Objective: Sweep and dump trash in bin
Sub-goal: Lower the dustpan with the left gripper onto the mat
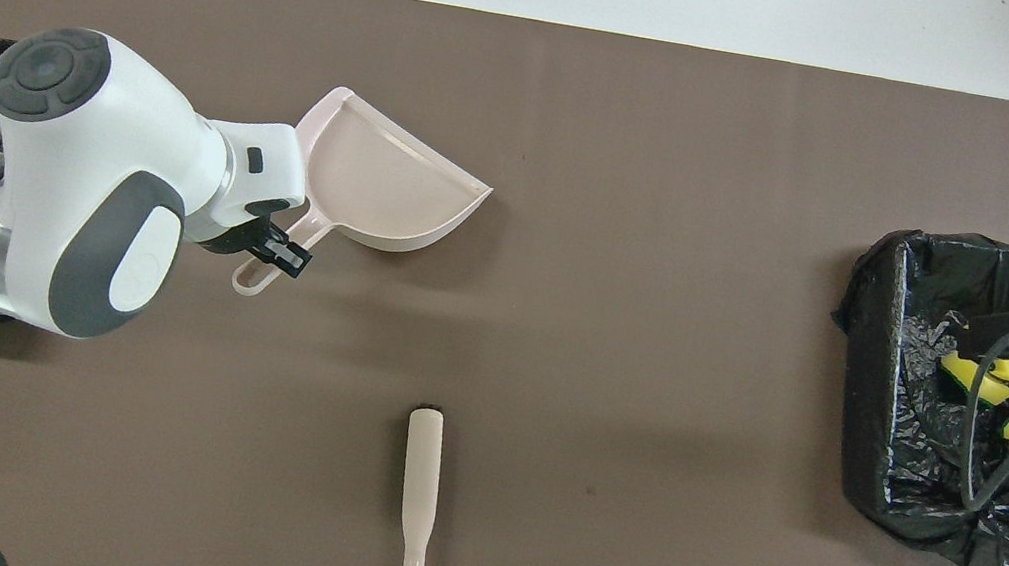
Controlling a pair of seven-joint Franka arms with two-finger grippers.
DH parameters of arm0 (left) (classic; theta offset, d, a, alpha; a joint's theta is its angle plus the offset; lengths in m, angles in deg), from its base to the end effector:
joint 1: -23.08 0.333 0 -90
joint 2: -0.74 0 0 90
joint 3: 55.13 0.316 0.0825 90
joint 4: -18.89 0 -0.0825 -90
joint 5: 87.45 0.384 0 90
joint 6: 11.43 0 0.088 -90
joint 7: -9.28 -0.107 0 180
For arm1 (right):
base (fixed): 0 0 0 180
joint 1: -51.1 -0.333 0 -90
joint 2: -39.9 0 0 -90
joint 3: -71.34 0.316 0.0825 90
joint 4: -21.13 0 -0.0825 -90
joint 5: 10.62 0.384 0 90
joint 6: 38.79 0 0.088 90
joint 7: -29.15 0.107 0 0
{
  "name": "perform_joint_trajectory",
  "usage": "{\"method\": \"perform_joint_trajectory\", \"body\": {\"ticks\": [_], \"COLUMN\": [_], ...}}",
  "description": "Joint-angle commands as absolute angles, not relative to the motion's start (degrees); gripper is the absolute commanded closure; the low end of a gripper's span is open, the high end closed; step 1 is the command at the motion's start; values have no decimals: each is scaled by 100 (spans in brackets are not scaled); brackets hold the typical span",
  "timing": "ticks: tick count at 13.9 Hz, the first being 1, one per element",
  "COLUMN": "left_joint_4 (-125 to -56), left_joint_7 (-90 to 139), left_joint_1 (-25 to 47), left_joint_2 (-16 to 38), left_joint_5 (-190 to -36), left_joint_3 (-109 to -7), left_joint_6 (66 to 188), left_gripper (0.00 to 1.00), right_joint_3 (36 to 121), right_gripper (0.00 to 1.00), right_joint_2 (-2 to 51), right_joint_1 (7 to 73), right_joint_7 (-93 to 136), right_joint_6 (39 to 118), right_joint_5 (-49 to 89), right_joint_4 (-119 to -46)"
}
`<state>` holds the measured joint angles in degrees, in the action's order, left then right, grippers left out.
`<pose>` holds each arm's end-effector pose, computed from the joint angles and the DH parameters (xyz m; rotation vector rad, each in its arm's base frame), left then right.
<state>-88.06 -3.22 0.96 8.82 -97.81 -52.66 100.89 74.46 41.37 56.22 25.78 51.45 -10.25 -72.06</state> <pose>0.5535 -0.2111 0.4365 2.8955 -0.7219 -0.0848 0.5456 -0.0180 0.6127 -3.1348 -0.0373 0.0401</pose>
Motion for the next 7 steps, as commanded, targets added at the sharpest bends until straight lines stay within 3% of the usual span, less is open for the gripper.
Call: {"method": "perform_joint_trajectory", "body": {"ticks": [1, 7], "left_joint_4": [-8886, -9009], "left_joint_7": [731, 2009], "left_joint_1": [-310, -1049], "left_joint_2": [803, 1155], "left_joint_5": [-9941, -10125], "left_joint_3": [-5152, -5152], "left_joint_6": [10335, 11267], "left_gripper": [100, 100], "right_joint_3": [7485, 7485], "right_gripper": [0, 0], "right_joint_2": [4289, 4289], "right_joint_1": [5717, 5726], "right_joint_7": [2528, 2273], "right_joint_6": [5077, 5068], "right_joint_5": [-912, -912], "right_joint_4": [-7353, -7361]}}
